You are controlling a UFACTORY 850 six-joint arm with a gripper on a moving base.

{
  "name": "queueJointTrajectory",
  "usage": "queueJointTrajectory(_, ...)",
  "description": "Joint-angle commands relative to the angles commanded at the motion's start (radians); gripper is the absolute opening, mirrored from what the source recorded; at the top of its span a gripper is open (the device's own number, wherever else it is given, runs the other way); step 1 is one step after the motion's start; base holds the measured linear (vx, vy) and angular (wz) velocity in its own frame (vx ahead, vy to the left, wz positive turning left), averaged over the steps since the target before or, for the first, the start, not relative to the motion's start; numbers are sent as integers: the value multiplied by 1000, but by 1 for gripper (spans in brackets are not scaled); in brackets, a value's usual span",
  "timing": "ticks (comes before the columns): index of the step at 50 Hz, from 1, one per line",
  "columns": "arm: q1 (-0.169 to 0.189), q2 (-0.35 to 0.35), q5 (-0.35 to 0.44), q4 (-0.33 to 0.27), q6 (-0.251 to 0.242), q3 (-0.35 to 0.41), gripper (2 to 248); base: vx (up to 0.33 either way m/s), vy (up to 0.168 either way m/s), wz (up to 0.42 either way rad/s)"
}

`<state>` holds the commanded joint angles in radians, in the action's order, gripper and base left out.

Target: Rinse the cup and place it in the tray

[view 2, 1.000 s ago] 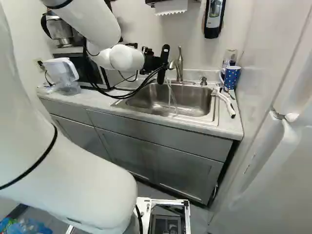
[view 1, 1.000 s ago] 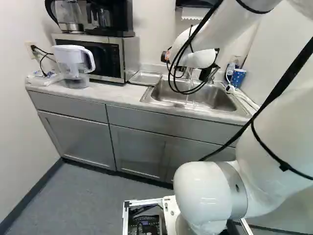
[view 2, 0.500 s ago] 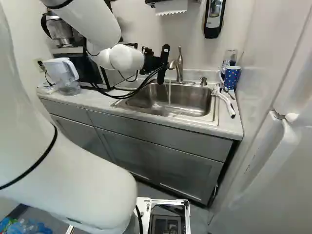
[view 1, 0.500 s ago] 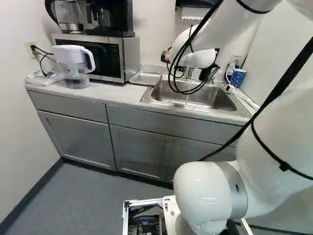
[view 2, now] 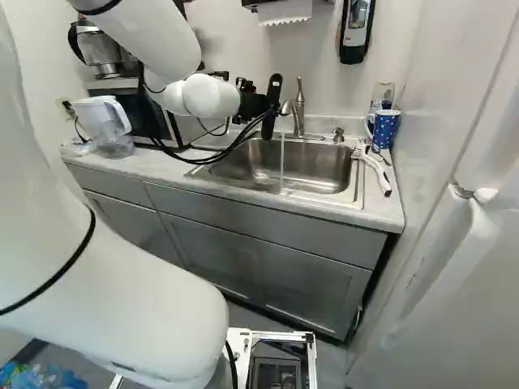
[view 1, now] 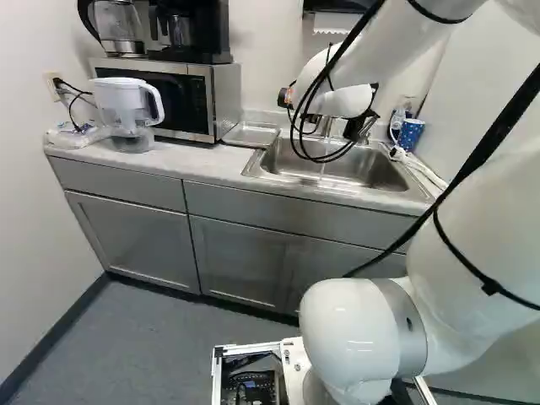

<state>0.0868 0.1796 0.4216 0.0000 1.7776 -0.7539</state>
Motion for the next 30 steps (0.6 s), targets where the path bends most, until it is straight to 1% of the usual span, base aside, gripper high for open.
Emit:
queueJointTrajectory(9,0,0,0,0,0,0,125,0,0,0)
queueJointTrajectory(12,0,0,0,0,-11,0,125,0,0,0)
queueJointTrajectory(18,0,0,0,0,-58,0,125,0,0,0)
queueJointTrajectory(30,0,0,0,0,-179,0,125,0,0,0)
